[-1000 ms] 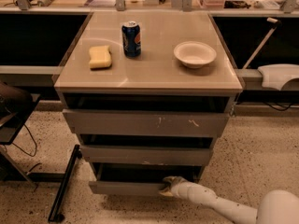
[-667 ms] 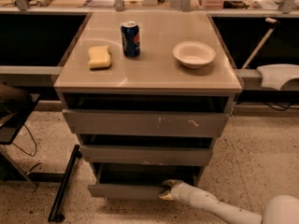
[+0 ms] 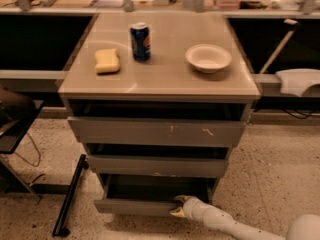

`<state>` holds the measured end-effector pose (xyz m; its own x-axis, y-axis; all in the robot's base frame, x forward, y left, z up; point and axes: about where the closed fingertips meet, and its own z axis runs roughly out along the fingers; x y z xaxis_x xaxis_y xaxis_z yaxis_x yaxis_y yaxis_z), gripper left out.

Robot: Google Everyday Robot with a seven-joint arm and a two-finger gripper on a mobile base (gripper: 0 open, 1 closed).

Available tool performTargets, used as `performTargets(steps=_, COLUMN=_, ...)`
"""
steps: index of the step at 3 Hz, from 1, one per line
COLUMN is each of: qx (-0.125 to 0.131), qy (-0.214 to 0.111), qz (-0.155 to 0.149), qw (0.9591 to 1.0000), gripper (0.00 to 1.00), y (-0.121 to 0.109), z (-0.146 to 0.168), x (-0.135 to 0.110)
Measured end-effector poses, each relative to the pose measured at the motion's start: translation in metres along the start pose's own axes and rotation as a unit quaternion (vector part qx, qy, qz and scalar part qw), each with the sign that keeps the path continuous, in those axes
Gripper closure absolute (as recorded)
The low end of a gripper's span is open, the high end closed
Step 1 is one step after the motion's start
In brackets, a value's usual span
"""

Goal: Open bottom drawer

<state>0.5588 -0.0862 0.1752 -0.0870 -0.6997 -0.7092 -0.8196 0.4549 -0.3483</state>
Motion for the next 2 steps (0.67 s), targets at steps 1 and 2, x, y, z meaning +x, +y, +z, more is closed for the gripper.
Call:
performTargets(steps=1, qx=0.0, qy=0.0, qz=0.0, qw=1.0, gripper=1.0, y=0.0, z=-0.003, x=-0.002)
performTargets(steps=2, qx=0.003, qy=-0.002, qz=0.009, qw=1.0, gripper=1.0, y=0.013, z=-0.01, x=0.006)
